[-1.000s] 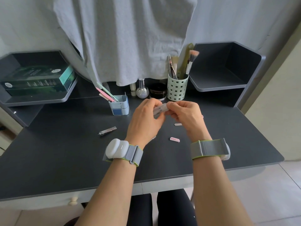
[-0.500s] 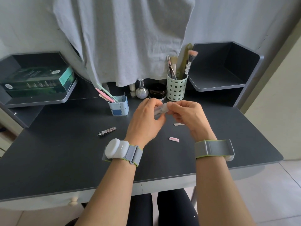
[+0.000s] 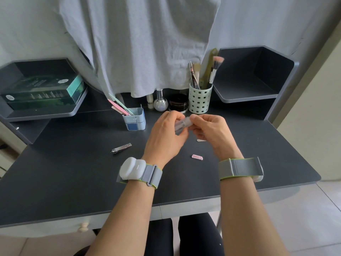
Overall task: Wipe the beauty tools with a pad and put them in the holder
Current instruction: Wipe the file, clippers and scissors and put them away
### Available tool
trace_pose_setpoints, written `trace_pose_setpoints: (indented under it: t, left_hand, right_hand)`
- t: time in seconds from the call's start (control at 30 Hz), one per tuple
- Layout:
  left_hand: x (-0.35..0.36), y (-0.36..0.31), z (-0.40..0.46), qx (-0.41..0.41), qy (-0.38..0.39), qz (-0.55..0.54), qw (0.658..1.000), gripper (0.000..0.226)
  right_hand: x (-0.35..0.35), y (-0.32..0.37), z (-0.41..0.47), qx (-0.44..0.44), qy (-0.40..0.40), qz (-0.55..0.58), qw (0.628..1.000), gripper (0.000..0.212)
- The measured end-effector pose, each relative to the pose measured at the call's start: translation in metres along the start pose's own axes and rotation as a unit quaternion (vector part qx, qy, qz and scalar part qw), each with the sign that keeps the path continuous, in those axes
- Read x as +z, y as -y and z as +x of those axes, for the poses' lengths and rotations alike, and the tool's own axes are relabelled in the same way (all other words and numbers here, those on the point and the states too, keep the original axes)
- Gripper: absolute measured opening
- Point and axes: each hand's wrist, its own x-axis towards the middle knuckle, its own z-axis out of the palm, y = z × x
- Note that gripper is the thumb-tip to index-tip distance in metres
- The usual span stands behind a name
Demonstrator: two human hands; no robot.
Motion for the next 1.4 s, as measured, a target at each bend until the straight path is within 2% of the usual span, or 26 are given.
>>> trace_pose_setpoints:
  t: [0.2,0.47,0.8,0.97,1.13,1.27,1.4]
  left_hand:
    - [0.000,-0.001,-0.002,-0.006,0.003,-0.006,1.000,0.020]
    - [-0.004,-0.002,0.000,-0.019,0.017,-0.003,1.000,0.023]
    - [-0.004,-0.004,0.003,-0.024,0.009,-0.010,1.000,0.017]
    - [-0.006,-0.002,0.004,-0.021,0.009,0.003,1.000,0.018]
    - [-0.007,-0.002,0.004,-0.019,0.000,0.000,1.000,0.019]
    - [-0.009,-0.003,0.005,-0.014,0.003,-0.009,1.000,0.017]
    - [-0.009,0.000,0.005,-0.019,0.006,-0.007,1.000,0.015]
  right_hand:
    - [0.004,-0.003,0.001,-0.009,-0.022,0.003,1.000,0.022]
    - [0.008,-0.007,0.003,-0.045,-0.057,-0.053,0.996,0.028]
    - [0.012,-0.008,0.002,-0.107,-0.100,-0.141,0.979,0.029]
    - [0.008,-0.005,0.000,-0.085,-0.050,-0.067,0.993,0.035]
    - [0.004,0.002,-0.003,-0.072,-0.003,-0.063,0.995,0.029]
    - [0.004,0.002,-0.002,-0.070,0.000,-0.058,0.996,0.023]
    - [0.006,-0.001,0.003,-0.074,-0.015,-0.110,0.991,0.022]
